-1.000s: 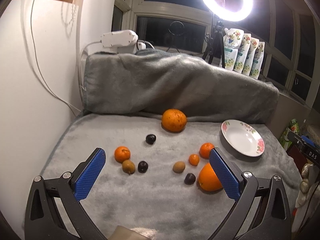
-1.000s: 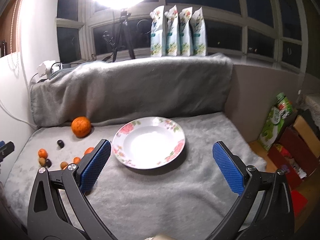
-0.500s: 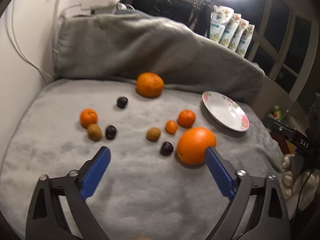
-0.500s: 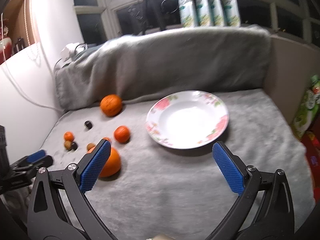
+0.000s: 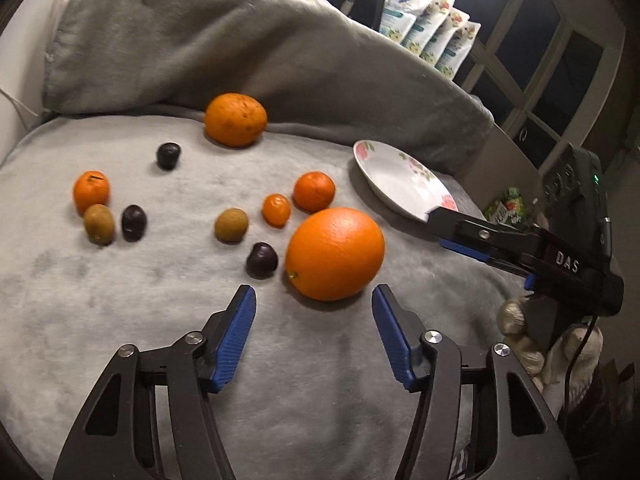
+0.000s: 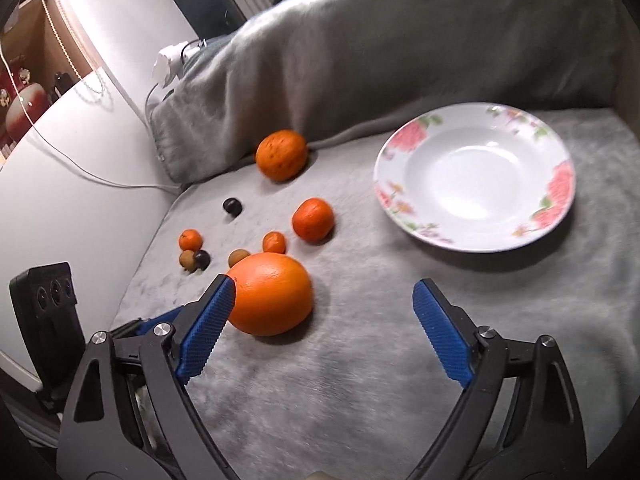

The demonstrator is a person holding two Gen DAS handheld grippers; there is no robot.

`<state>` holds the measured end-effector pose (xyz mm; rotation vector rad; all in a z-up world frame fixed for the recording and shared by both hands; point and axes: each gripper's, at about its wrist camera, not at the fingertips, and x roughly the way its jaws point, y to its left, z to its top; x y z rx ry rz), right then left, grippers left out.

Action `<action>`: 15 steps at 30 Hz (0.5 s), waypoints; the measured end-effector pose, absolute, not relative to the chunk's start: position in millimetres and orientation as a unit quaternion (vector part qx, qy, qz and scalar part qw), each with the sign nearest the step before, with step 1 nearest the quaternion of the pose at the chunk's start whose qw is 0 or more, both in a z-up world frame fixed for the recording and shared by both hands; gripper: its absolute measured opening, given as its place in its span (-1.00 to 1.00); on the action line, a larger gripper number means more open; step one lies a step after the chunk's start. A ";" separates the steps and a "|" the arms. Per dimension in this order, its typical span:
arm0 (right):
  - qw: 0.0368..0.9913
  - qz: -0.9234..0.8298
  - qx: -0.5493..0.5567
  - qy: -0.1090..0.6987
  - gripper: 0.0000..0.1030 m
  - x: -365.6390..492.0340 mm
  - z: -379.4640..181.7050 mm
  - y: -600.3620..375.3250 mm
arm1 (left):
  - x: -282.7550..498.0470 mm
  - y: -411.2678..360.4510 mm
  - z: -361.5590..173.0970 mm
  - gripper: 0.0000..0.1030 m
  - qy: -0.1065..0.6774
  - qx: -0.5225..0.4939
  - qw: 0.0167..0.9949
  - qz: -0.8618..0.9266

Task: Organize fruits
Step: 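Move the left gripper to the large orange and close on it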

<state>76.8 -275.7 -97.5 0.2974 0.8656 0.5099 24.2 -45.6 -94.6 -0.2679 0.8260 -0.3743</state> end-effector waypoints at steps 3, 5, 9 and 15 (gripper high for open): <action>0.854 0.257 0.151 0.426 0.81 86.1 -103.8 -270.0 | 26.1 -51.7 -96.0 0.07 0.398 -0.121 0.890 -0.188; 0.847 0.268 0.156 0.431 0.79 90.8 -105.7 -266.2 | 28.1 -54.5 -97.1 0.00 0.398 -0.119 0.889 -0.192; 0.837 0.286 0.155 0.440 0.66 96.2 -110.7 -254.5 | 33.3 -57.5 -100.5 -0.12 0.402 -0.120 0.887 -0.195; 0.817 0.303 0.168 0.461 0.55 105.1 -122.0 -244.6 | 37.3 -60.2 -102.8 -0.17 0.402 -0.118 0.887 -0.195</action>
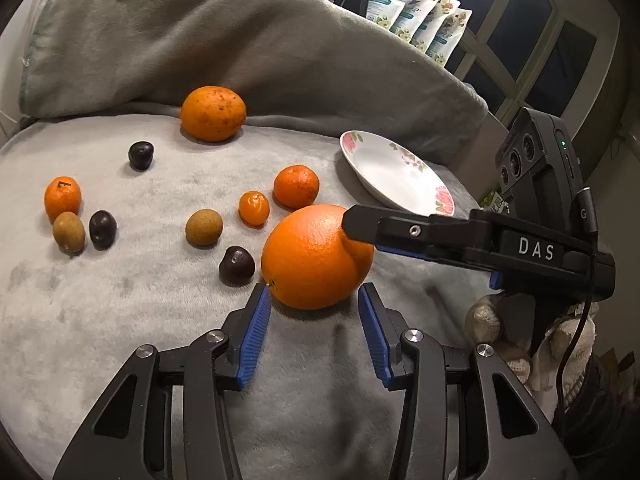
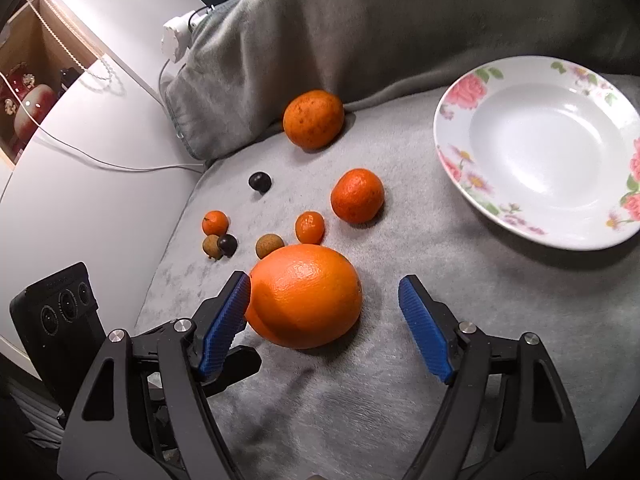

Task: Organize fruits
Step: 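Move the left gripper to the large orange and close on it, then carry the large orange with the left gripper onto the white plate and release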

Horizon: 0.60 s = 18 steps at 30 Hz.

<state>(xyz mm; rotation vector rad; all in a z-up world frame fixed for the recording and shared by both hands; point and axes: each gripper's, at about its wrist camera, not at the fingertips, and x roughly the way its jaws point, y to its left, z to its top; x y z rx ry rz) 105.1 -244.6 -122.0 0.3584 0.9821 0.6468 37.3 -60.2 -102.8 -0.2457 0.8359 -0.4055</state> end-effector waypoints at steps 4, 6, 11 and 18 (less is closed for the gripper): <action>0.813 0.311 0.167 0.464 0.55 105.6 -123.3 -239.6 | 38.8 -61.0 -104.3 -0.25 0.402 -0.117 0.886 -0.198; 0.811 0.315 0.164 0.466 0.49 106.1 -124.0 -236.7 | 39.4 -62.5 -105.5 -0.30 0.403 -0.116 0.885 -0.201; 0.796 0.333 0.177 0.473 0.35 107.4 -128.4 -232.8 | 39.2 -64.6 -105.2 -0.30 0.402 -0.109 0.888 -0.194; 0.801 0.331 0.169 0.469 0.33 104.2 -125.0 -232.5 | 36.7 -71.7 -100.5 -0.30 0.400 -0.090 0.892 -0.191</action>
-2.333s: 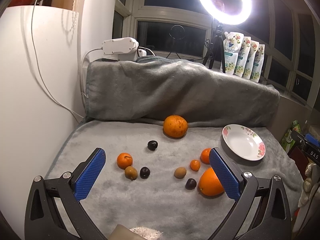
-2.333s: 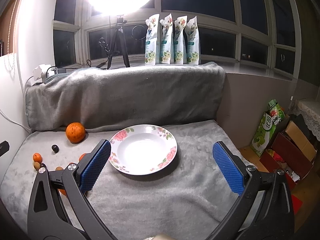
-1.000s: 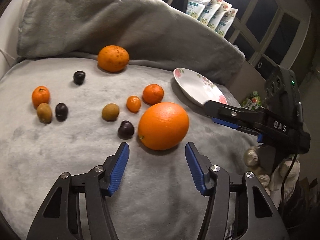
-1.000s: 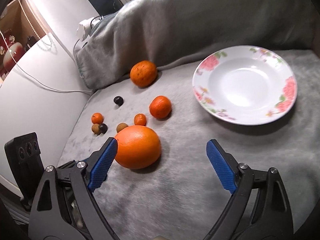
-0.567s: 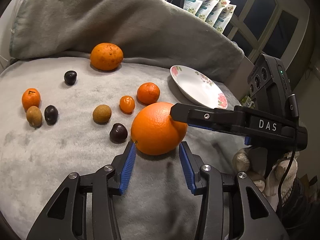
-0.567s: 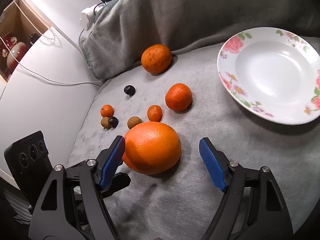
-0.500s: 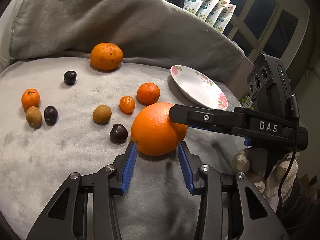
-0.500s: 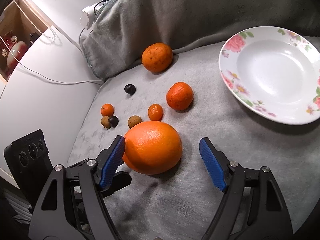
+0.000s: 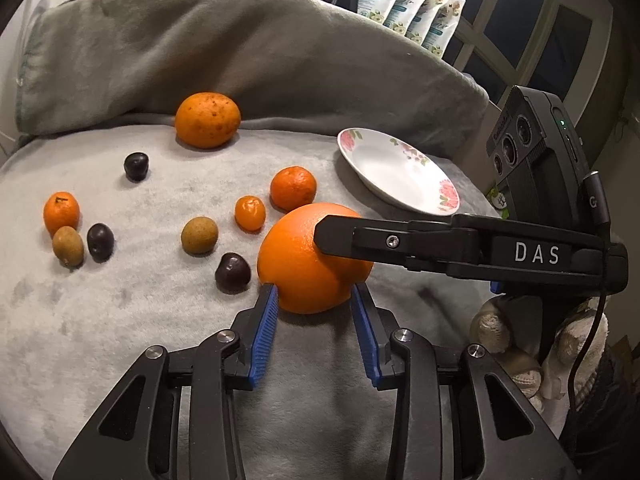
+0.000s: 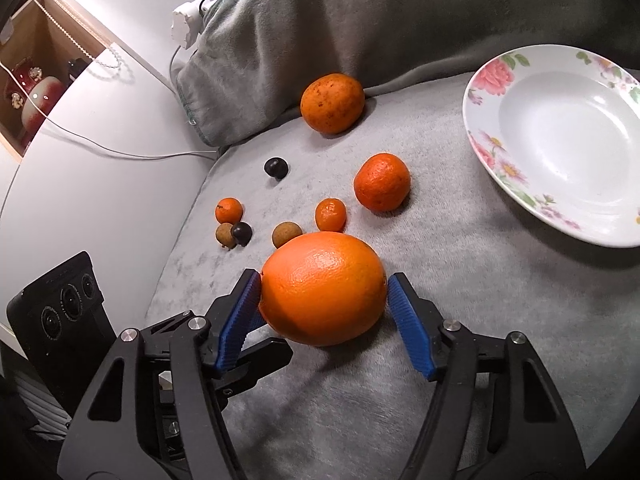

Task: Organize fruits
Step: 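Carry the large orange with the left gripper onto the white plate and release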

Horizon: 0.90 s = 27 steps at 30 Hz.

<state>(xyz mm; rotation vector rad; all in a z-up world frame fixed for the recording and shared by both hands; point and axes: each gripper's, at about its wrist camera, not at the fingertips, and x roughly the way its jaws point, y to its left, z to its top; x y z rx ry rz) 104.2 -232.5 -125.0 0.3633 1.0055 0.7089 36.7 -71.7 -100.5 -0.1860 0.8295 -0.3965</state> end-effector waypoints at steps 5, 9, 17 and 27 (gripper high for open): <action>0.809 0.322 0.174 0.459 0.33 102.2 -118.9 -243.3 | 31.9 -84.0 -99.2 -0.30 0.390 -0.071 0.896 -0.202; 0.816 0.317 0.177 0.450 0.33 101.0 -110.8 -256.0 | 33.0 -94.8 -97.1 -0.30 0.383 -0.064 0.897 -0.210; 0.831 0.301 0.187 0.429 0.32 99.7 -93.5 -287.1 | 45.3 -120.4 -85.6 -0.30 0.360 -0.050 0.904 -0.225; 0.847 0.270 0.206 0.410 0.32 107.2 -80.8 -335.3 | 63.1 -161.3 -78.7 -0.30 0.349 -0.031 0.902 -0.251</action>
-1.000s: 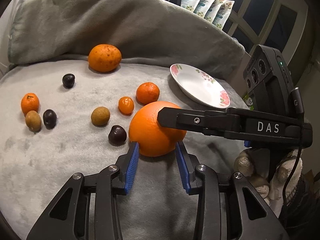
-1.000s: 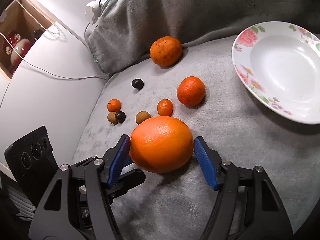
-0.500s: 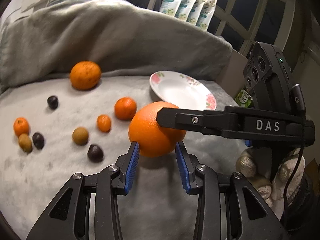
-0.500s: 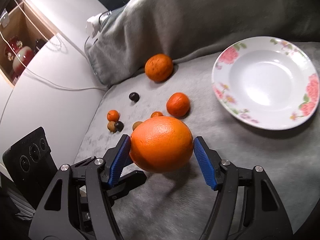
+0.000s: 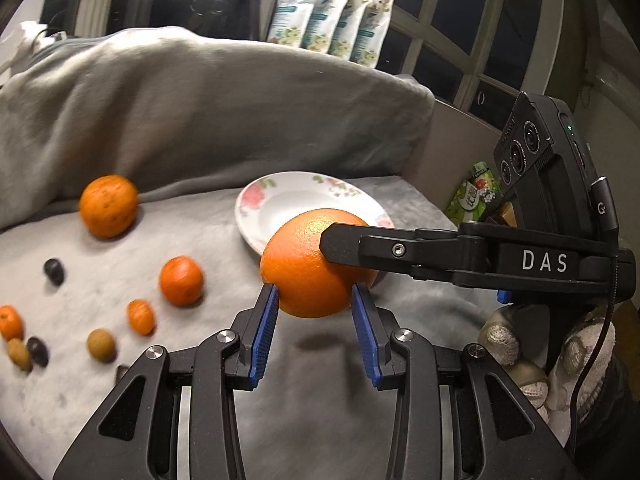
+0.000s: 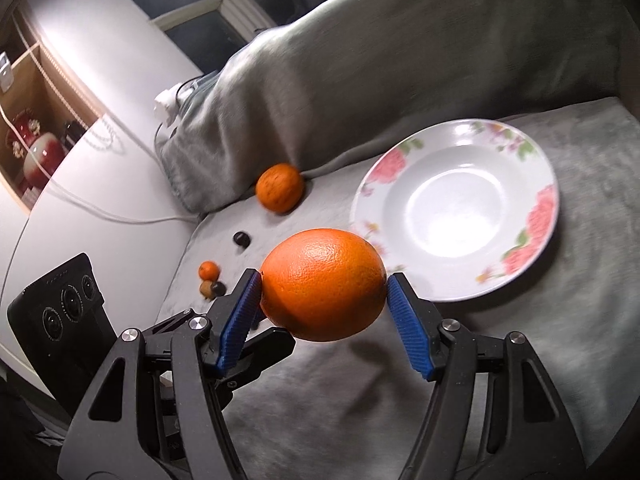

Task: Organize fruits
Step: 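Carry the large orange with the left gripper onto the white plate and release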

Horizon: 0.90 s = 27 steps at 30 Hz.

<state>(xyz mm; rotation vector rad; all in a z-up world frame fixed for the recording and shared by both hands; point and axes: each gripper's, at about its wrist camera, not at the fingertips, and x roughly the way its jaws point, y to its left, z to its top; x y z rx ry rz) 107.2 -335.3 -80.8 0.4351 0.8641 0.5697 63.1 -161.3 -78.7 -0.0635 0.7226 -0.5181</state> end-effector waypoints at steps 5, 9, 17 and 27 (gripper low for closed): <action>0.850 0.255 0.211 0.409 0.32 111.6 -82.6 -355.0 | 70.5 -179.4 -81.5 -0.30 0.354 -0.027 0.898 -0.260; 0.850 0.247 0.216 0.412 0.32 114.5 -86.3 -368.1 | 75.6 -189.1 -84.7 -0.30 0.360 -0.022 0.894 -0.265; 0.851 0.238 0.216 0.415 0.32 120.3 -87.7 -370.7 | 80.5 -193.6 -86.9 -0.30 0.364 -0.018 0.892 -0.265; 0.883 0.198 0.196 0.377 0.32 115.6 -68.8 -382.2 | 77.5 -181.4 -73.4 -0.30 0.342 -0.015 0.906 -0.250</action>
